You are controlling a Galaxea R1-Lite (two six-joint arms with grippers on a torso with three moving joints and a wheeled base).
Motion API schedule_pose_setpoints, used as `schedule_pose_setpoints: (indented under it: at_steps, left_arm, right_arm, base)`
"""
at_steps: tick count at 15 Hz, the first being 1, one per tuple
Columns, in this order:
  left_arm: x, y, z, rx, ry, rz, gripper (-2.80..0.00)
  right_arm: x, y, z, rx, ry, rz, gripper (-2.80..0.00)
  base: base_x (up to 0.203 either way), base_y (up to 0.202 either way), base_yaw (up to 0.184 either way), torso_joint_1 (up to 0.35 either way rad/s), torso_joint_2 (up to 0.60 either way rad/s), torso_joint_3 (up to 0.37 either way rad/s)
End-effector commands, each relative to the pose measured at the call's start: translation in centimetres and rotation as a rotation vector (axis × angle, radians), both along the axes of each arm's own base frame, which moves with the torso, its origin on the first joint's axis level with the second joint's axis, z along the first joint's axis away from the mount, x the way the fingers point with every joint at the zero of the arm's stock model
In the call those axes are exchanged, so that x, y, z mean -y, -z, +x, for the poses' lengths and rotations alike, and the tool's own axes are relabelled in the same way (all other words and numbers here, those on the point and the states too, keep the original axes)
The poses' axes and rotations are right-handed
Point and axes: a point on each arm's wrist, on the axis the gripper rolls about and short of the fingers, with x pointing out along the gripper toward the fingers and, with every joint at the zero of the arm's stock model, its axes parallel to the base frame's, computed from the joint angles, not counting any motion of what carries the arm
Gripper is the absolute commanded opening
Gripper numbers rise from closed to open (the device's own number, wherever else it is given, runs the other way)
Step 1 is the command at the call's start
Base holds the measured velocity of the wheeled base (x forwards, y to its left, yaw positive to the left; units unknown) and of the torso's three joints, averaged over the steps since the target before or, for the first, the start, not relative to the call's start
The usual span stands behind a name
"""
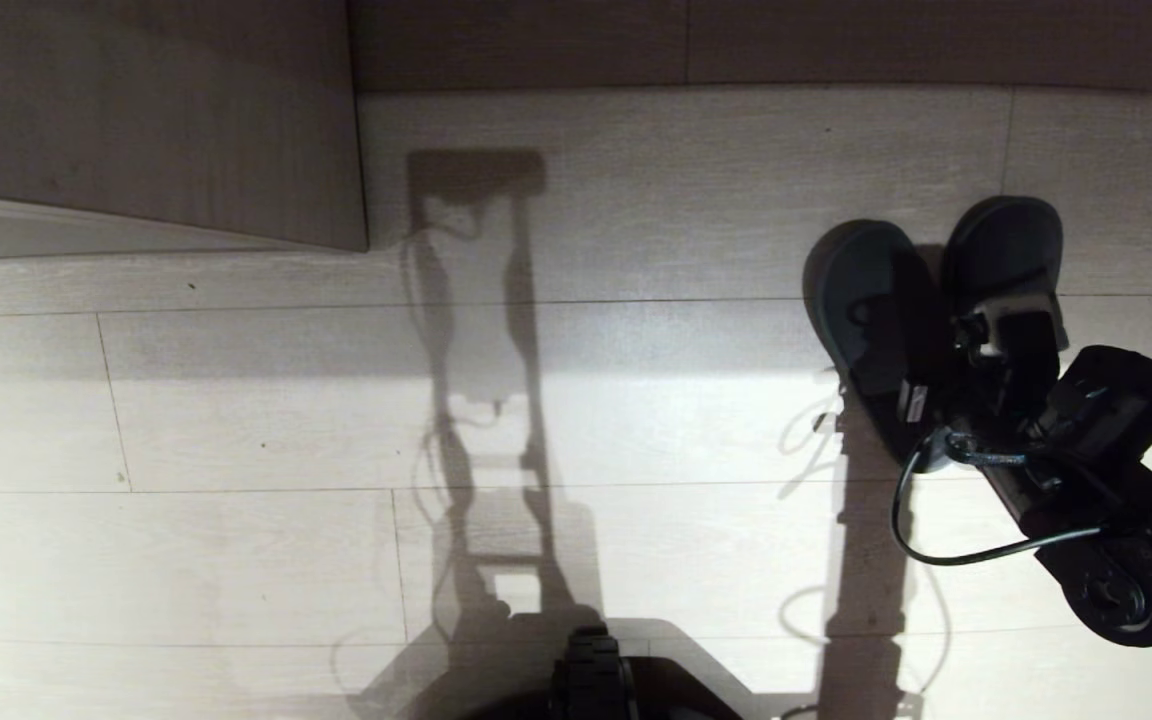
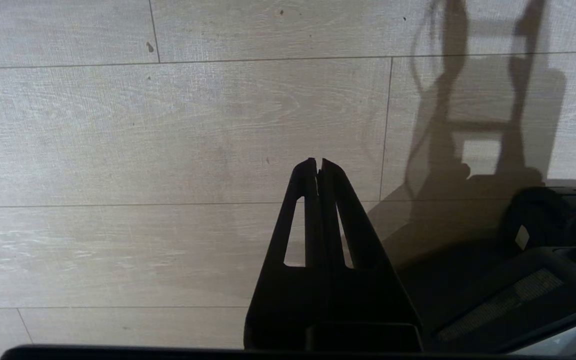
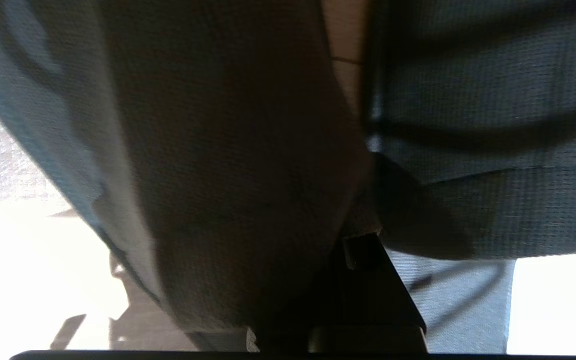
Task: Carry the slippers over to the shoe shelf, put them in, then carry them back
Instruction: Place the slippers on the floor
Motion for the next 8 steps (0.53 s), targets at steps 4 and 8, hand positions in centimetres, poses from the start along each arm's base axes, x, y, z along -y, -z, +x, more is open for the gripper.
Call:
schedule_pose_setpoints:
  at_steps: [4, 8]
  left_arm:
    - [0.0, 0.0, 0.0, 0.0, -0.001, 0.001, -2.8]
    - [0.0, 0.0, 0.0, 0.0, -0.001, 0.001, -2.8]
  right_arm:
    - [0.08, 0.16, -0.02, -0.014, 0.061, 0.026, -2.8]
    - [0.22, 0.59, 0.4, -0.009, 0.14, 0.065, -2.8]
  base:
    - [0.0, 0.0, 0.0, 0.0, 0.0, 0.0]
    - [0.0, 0.0, 0.0, 0.0, 0.0, 0.0]
